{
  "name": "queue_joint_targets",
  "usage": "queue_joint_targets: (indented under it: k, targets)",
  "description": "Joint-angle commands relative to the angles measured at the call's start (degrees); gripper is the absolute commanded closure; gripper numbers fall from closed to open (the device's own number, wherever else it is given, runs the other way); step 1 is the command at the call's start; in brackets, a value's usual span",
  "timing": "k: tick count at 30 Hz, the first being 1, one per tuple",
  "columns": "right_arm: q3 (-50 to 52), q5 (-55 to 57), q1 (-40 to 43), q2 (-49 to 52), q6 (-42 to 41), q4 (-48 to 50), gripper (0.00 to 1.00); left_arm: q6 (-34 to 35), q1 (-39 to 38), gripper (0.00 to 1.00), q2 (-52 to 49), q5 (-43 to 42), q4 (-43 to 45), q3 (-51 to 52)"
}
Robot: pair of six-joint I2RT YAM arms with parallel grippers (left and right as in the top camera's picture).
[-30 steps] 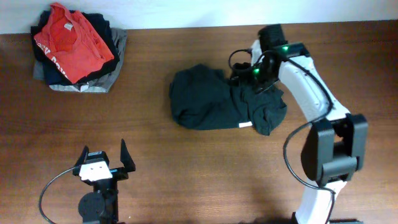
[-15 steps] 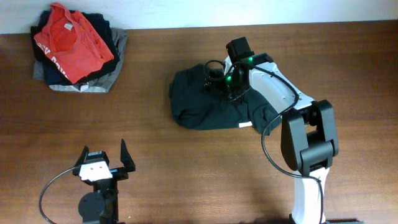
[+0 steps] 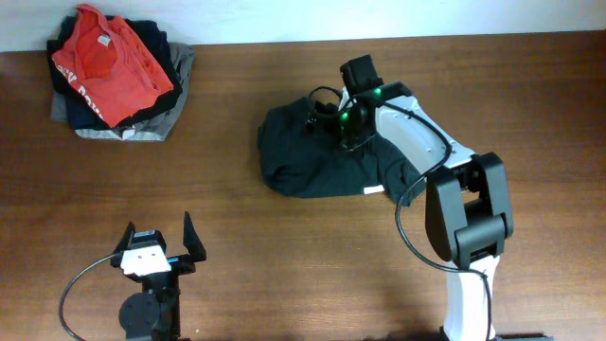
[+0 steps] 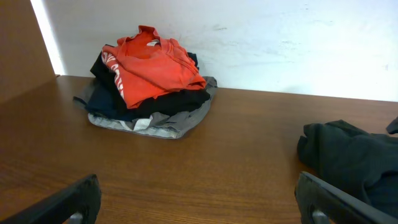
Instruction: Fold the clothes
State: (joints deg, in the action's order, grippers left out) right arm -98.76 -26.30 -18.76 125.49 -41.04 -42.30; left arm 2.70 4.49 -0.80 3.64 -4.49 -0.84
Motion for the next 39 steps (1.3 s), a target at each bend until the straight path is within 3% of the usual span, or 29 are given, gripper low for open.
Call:
queue_joint_targets:
  k: [1, 8, 10, 12, 15, 18, 21, 23, 28, 32, 38, 39]
  targets:
    - [1.2, 2.4, -2.0, 0.7, -1.3, 1.0, 0.0, 0.5, -0.3, 0.01, 0.4, -0.4, 0.1, 0.3]
    - [1.2, 3.5, -4.8, 0.7, -1.3, 3.2, 0.05, 0.5, -0.3, 0.01, 0.4, -0.4, 0.1, 0.3]
    - [1.2, 4.7, -5.6, 0.7, -1.3, 3.5, 0.12, 0.5, -0.3, 0.01, 0.4, -0.4, 0.1, 0.3]
    - [1.2, 5.6, -6.2, 0.7, -1.2, 3.9, 0.27, 0.5, -0.3, 0.01, 0.4, -0.4, 0.1, 0.3]
    - [1.2, 8.5, -7.2, 0.7, -0.9, 4.9, 0.42, 0.5, -0.3, 0.01, 0.4, -0.4, 0.1, 0.3]
    - [1.1, 9.0, -8.0, 0.7, 4.6, 7.9, 0.59, 0.5, -0.3, 0.01, 0.4, -0.4, 0.1, 0.3]
    - [0.7, 9.0, -9.2, 0.6, 9.5, 10.7, 0.85, 0.5, -0.3, 0.01, 0.4, -0.4, 0.1, 0.3]
    - [0.3, 9.0, -10.2, 0.6, 12.0, 12.0, 0.92, 0.5, -0.3, 0.01, 0.4, -0.4, 0.1, 0.3]
    - [-0.7, 8.3, -14.4, 0.6, 19.4, 14.3, 0.96, 0.5, -0.3, 0.01, 0.4, -0.4, 0.1, 0.3]
    - [-1.1, 1.4, -17.8, 0.6, 24.9, 15.8, 0.96, 0.5, -0.3, 0.01, 0.4, -0.4, 0.1, 0.3]
    - [-2.0, -2.6, -21.7, 0.6, 25.2, 17.7, 0.96, 0.5, -0.3, 0.01, 0.4, -0.4, 0.1, 0.3]
    - [-2.2, -2.7, -22.2, 0.6, 25.4, 17.7, 0.92, 0.5, -0.3, 0.01, 0.4, -0.4, 0.1, 0.3]
